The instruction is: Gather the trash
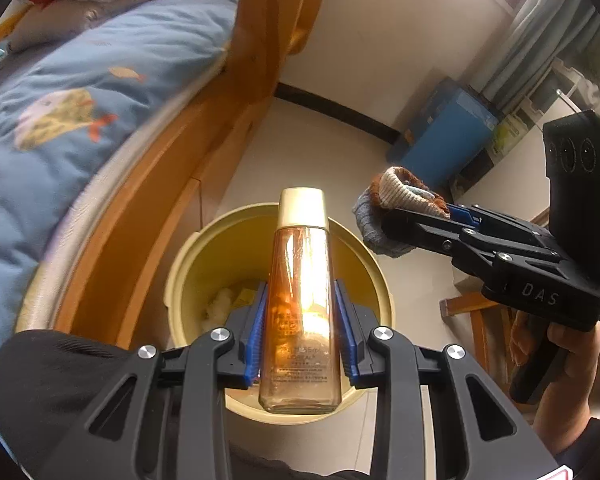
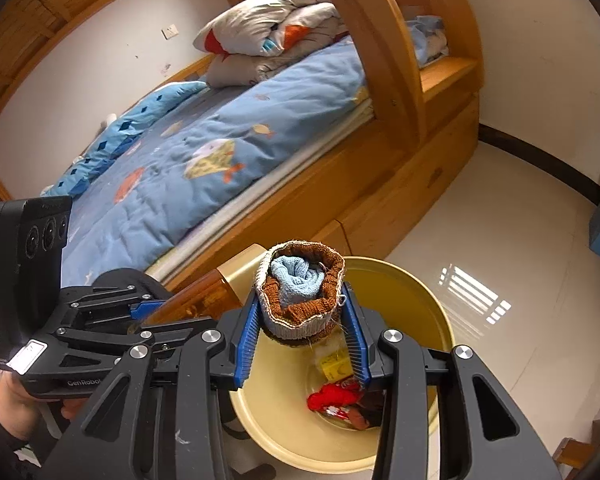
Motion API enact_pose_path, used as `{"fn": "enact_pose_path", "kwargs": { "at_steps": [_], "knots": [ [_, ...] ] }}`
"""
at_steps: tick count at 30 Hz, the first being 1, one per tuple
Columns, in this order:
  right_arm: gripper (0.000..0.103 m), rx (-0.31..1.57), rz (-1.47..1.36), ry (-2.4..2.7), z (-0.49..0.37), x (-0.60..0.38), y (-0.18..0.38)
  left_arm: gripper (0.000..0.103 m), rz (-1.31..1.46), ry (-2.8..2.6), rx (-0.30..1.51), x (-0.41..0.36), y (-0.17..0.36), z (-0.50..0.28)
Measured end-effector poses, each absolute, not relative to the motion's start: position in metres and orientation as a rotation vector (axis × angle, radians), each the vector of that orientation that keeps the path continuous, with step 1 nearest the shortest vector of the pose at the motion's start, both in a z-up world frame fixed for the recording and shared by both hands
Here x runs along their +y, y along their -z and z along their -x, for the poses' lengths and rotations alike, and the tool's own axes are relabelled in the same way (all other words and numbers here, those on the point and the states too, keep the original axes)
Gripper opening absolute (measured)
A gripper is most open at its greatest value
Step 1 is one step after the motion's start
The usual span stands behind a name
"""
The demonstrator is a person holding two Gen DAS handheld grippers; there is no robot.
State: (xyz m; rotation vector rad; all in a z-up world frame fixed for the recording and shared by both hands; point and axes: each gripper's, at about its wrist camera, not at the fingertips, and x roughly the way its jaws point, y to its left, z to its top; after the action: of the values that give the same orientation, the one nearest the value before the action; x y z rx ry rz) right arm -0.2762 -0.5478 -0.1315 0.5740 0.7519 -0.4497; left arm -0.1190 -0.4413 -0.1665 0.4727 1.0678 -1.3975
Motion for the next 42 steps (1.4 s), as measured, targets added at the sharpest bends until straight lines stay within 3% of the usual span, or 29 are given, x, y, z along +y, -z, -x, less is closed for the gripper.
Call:
{"fn": "enact_pose_path", "kwargs": {
  "at_steps": [2, 4, 7, 27, 42],
  "knots": [
    [0.044, 0.773, -0.577, 0.468, 0.279, -0.552, 0.136, 0.036, -0.497, 1.386, 1.073, -0.445, 0.171, 0.121],
    [0.046, 0.779, -0.583, 0.480, 0.283, -0.556, 0.139, 0.053, -0.494, 1.379, 1.079, -0.446, 0.173, 0.120],
    [0.046, 0.782, -0.594, 0.481, 0.286, -0.557, 0.142, 0.059, -0.497, 1.368, 1.066, -0.443, 0.172, 0.119],
    [0.046, 0.767, -0.523, 0.405, 0.257, -0.532, 0.115, 0.059, -0.441, 1.299, 0.926, -0.401, 0.130, 0.104],
    [0.046, 0.751, -0.378, 0.151, 0.151, -0.459, 0.079, 0.060, -0.315, 1.055, 0.788, -0.303, 0.089, 0.040]
  ]
}}
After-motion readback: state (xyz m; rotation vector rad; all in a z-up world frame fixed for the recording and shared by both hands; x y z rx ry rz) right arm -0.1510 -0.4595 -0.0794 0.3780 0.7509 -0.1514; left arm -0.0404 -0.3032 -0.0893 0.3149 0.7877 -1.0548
